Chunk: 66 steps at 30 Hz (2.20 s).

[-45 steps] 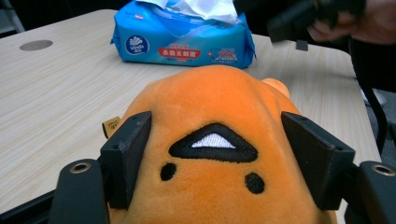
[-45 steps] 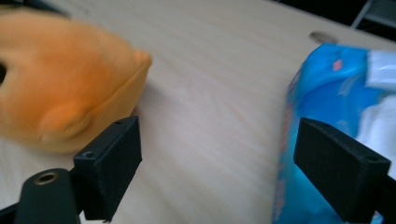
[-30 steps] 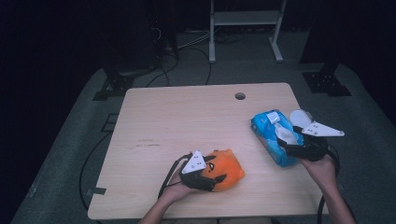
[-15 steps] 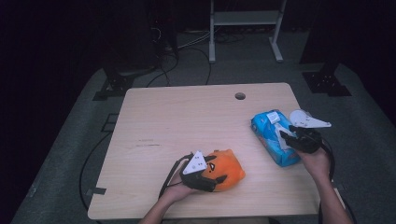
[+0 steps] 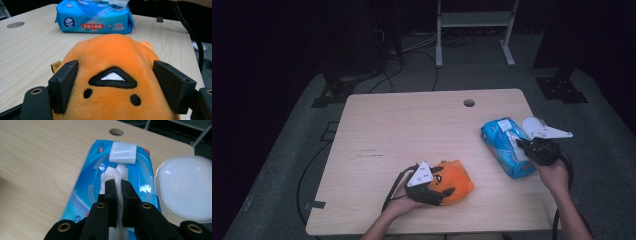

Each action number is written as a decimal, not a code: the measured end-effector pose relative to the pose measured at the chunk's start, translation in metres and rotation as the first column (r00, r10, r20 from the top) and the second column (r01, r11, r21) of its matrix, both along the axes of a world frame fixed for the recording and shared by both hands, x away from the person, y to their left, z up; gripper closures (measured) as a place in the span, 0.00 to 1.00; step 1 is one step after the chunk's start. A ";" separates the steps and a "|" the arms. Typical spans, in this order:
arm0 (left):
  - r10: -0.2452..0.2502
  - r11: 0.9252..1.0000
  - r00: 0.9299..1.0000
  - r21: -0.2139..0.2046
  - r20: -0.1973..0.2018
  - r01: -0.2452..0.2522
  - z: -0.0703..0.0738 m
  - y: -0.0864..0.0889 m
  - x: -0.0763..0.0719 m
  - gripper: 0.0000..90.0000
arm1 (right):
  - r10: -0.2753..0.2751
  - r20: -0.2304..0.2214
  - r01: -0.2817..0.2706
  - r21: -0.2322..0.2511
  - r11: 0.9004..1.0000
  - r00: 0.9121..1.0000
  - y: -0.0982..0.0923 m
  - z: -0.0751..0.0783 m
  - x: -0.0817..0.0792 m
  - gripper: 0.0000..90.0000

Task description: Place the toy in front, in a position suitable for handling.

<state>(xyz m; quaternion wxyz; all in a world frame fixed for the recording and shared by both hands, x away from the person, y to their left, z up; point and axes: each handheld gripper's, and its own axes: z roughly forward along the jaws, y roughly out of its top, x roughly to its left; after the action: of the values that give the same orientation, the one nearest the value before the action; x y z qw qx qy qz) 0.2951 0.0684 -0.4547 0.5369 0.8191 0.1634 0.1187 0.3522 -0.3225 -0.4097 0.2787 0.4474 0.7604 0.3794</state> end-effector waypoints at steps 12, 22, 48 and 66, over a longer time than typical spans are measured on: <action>0.002 1.000 1.000 -0.005 -0.003 -0.002 -0.001 0.000 0.001 0.25 | 0.240 0.112 -0.247 0.050 0.968 0.964 0.024 0.048 -0.075 0.94; -0.002 1.000 1.000 -0.008 -0.002 0.002 -0.002 0.001 0.002 0.25 | 0.500 0.057 -0.503 0.130 0.854 0.864 0.080 0.048 -0.112 0.94; -0.036 0.998 0.999 0.048 0.004 0.036 0.002 0.001 0.004 0.21 | 0.616 -0.039 -0.612 0.076 0.787 0.787 0.144 -0.017 -0.058 0.69; -0.093 0.991 0.994 0.087 -0.065 0.099 0.021 0.032 0.016 0.41 | 0.573 -0.030 -0.569 0.082 0.818 0.819 0.140 -0.022 -0.072 0.85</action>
<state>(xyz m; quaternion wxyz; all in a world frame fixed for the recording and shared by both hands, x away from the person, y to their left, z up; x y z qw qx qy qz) 0.3109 0.1000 -0.4338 0.4991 0.8528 0.1345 0.0751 0.2803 -0.1820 -0.4312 0.1163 0.2186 0.8530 0.4594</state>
